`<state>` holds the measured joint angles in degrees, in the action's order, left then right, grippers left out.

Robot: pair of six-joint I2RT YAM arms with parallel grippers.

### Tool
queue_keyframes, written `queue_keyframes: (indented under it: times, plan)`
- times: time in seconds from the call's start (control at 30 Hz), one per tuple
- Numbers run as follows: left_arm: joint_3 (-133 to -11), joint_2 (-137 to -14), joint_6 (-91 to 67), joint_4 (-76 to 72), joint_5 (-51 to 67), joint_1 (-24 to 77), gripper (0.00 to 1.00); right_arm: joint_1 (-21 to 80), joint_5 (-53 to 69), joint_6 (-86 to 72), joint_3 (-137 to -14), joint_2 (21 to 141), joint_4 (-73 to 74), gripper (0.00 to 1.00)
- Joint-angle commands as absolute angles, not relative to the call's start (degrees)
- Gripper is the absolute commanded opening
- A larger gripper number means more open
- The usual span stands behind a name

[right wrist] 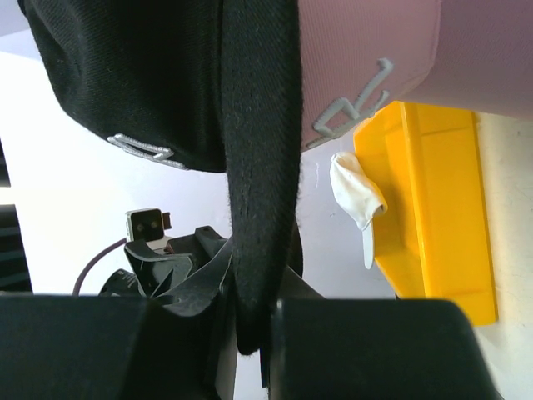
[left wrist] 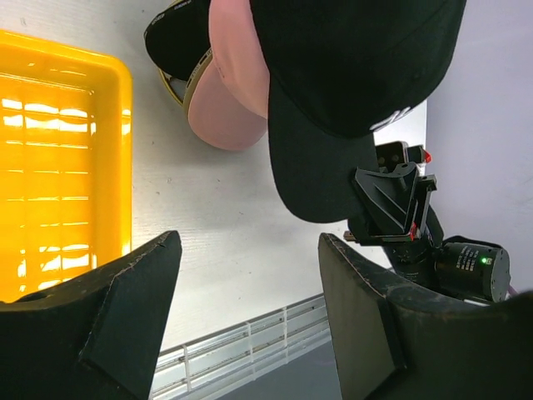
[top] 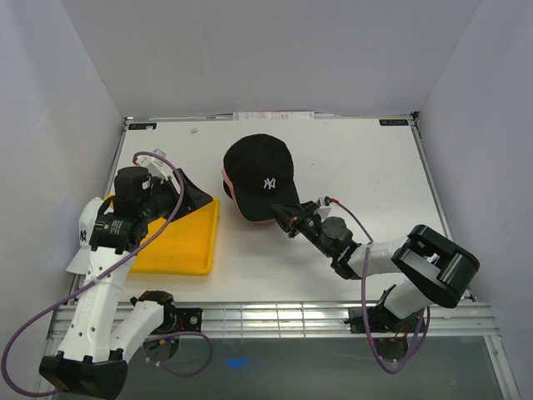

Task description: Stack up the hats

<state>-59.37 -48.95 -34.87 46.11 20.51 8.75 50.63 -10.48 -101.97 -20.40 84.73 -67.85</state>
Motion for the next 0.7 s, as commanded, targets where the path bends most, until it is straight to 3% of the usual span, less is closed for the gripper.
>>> queue_keyframes:
  times: [0.0, 0.23, 0.67]
  plan:
    - [-58.7, -48.5, -33.8, 45.7, 20.0, 8.9, 0.77, 50.5, -9.9, -103.3, -17.8, 87.9, -63.6, 0.08]
    - [-57.7, -48.8, -33.6, 45.0, 19.6, 8.9, 0.77, 50.1, -8.9, -102.7, -17.2, 89.7, -61.4, 0.08]
    - [-56.3, -49.8, -33.5, 43.5, 19.2, 8.9, 0.77, 47.8, -5.8, -95.4, -21.8, 90.5, -44.6, 0.08]
